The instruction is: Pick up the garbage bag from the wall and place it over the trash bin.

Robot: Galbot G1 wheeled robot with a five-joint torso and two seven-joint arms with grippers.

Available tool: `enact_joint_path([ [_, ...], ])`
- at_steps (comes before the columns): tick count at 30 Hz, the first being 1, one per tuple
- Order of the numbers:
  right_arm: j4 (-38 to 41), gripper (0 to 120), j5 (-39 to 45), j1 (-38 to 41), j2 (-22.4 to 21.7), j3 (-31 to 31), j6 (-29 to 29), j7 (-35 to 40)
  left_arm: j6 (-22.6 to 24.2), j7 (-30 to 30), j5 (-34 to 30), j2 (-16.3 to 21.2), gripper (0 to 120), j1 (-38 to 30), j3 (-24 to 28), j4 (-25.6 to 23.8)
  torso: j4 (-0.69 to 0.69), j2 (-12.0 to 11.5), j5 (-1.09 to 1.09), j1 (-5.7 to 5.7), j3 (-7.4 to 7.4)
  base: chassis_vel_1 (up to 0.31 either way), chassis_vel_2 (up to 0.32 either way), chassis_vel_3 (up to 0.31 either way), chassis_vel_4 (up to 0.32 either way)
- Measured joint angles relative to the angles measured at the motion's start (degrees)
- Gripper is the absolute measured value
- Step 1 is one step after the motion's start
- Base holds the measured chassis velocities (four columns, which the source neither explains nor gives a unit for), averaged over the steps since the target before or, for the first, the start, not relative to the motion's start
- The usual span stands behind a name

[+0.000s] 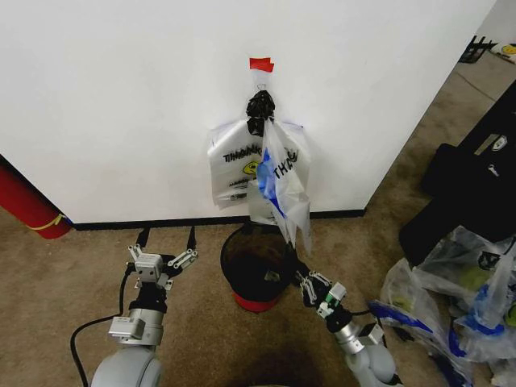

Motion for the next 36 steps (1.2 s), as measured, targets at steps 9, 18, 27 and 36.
enact_joint_path([
  [9,-2.35,0,1.47,1.7,-0.75,5.82,-2.57,-10.34,-0.02,0.0,-0.03,0.05,100,-0.55,0.16,1.04,0.0,0.0,0.0,0.0,0.0,0.0,0.0,0.0,0.0],
  [18,-5.72,0,0.69,3.37,-0.41,9.13,-3.26,-16.48,-0.07,0.0,-0.03,0.03,100,-0.58,0.22,1.22,0.0,0.0,-0.01,0.0,0.0,0.0,0.0,0.0,0.0],
  [27,-3.92,0,4.18,3.3,0.61,2.78,2.81,1.81,-0.1,0.02,0.23,-0.25,100,-0.36,0.48,1.0,0.0,0.0,0.0,0.0,0.0,0.0,0.0,0.0,0.0],
  [36,3.25,8,7.42,1.47,0.59,-4.21,3.25,21.47,-0.51,0.01,0.14,-0.28,100,0.07,-0.04,0.87,0.0,0.0,-0.01,0.0,0.0,0.0,0.0,0.0,0.0],
])
